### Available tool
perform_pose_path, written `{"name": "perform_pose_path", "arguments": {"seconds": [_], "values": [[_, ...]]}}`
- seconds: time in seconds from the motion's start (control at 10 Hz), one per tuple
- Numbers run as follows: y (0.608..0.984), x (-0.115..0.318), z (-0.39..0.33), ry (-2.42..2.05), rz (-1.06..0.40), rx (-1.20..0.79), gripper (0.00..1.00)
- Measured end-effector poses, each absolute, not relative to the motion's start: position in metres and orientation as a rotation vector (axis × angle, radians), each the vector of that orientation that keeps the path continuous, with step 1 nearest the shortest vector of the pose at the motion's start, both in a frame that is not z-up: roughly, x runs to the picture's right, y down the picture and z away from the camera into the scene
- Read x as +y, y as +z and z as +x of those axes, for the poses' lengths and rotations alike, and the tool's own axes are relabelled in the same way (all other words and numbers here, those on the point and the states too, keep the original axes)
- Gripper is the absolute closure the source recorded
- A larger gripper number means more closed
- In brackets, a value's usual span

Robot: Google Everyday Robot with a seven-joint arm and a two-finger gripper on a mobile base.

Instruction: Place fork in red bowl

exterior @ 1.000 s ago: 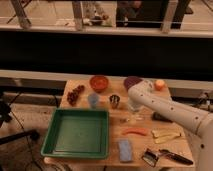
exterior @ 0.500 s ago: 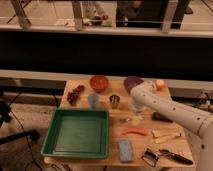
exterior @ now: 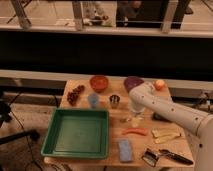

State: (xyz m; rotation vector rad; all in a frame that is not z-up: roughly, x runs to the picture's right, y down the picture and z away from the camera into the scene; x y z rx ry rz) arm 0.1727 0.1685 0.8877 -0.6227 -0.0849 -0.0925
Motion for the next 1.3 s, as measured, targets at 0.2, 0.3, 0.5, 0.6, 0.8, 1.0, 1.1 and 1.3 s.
{"name": "perform_pose_path", "arguments": {"seconds": [0.2,0.3,0.5,0.6,0.8,1.0,1.1,1.3], "values": [[0.8864,0.1704,0.1711,-0.098,-0.628,-0.088,0.36],[0.8849,0.1705,0.1718,-0.094,-0.627,-0.092,0.37],[0.885,0.169,0.1713,-0.099,-0.62,-0.095,0.37],[0.8851,0.1683,0.1712,-0.101,-0.618,-0.098,0.37],[0.8854,0.1668,0.1709,-0.105,-0.615,-0.101,0.37],[0.8864,0.1662,0.1672,-0.115,-0.616,-0.109,0.37],[0.8867,0.1658,0.1654,-0.118,-0.616,-0.112,0.37],[0.8876,0.1652,0.163,-0.124,-0.618,-0.118,0.42]]}}
